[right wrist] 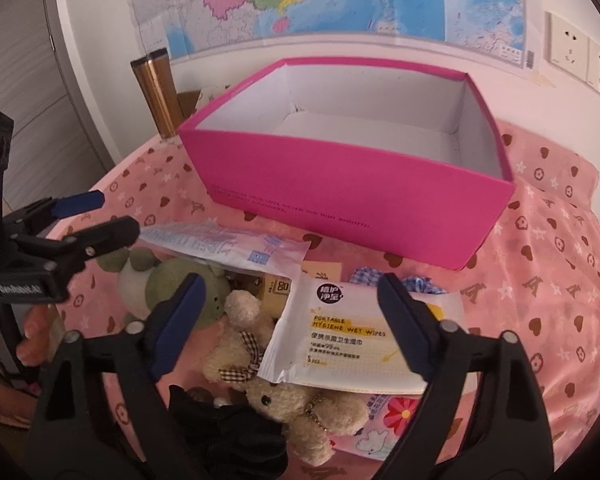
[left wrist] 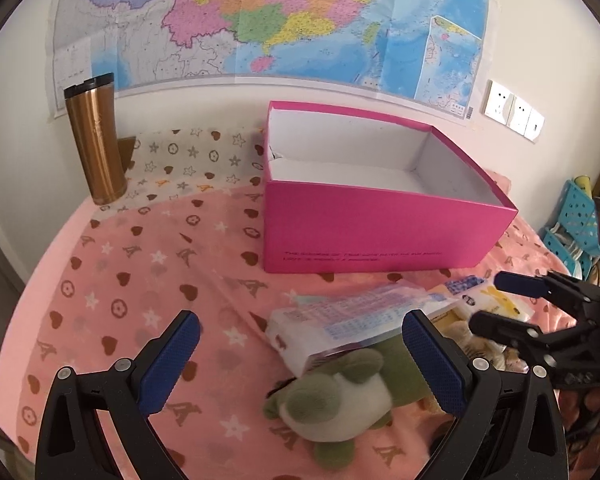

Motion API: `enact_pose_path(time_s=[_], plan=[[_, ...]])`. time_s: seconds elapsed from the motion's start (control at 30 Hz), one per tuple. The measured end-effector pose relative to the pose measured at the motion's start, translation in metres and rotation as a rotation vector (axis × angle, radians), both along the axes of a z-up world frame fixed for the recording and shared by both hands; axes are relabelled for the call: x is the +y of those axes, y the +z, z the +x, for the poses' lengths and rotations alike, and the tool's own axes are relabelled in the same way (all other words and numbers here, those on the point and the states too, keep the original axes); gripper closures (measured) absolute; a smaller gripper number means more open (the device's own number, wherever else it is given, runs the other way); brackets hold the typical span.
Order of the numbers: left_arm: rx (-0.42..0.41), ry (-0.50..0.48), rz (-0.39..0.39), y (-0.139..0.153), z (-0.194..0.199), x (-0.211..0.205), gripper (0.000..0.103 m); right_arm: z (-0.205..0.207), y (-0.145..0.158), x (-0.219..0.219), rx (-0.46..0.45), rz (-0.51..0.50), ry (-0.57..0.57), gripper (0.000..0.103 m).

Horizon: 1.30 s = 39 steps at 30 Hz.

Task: Organize soft objects
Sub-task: 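Grasp the white-and-blue wet-wipe pack with the left tool and lift it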

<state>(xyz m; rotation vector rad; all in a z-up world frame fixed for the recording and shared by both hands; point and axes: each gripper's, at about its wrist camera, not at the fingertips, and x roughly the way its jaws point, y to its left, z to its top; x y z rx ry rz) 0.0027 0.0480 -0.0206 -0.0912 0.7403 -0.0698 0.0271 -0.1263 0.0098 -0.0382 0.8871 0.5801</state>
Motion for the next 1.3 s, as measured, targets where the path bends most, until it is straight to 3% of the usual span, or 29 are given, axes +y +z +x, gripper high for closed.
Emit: enact_pose_path(time_s=[0.07,0.27,0.47,0.67,0.93,1.03,1.2,1.27,1.3], plan=[[0.001,-0.02,0.007,-0.002,-0.001,0.002,0.001,0.005,-0.006,0.004,0.012,-0.022,0.011,0.031],[0.015,-0.115,0.007,-0.01,0.005,0.0,0.004,0.021,-0.018,0.015,0.029,-0.056,0.058,0.037],[0.055,-0.163,-0.011,-0.021,0.019,0.005,0.009,0.031,-0.021,0.026,0.028,-0.07,0.113,0.052],[0.054,-0.194,-0.003,-0.023,0.02,0.009,0.014,0.033,-0.021,0.033,0.036,-0.099,0.161,0.052],[0.049,-0.244,0.013,-0.024,0.024,0.009,0.015,0.034,-0.03,0.051,0.021,-0.22,0.233,0.053],[0.043,-0.262,0.018,-0.024,0.028,0.01,0.017,0.04,-0.03,0.05,0.014,-0.195,0.234,0.069],[0.045,-0.282,0.033,-0.027,0.042,0.009,0.022,0.052,-0.026,0.043,0.04,-0.119,0.212,0.079],[0.057,-0.293,0.021,-0.029,0.048,0.01,0.038,0.055,-0.023,0.041,0.045,-0.084,0.207,0.08],[0.067,-0.299,0.009,-0.03,0.053,0.012,0.041,0.057,-0.021,0.04,0.051,-0.059,0.206,0.08]])
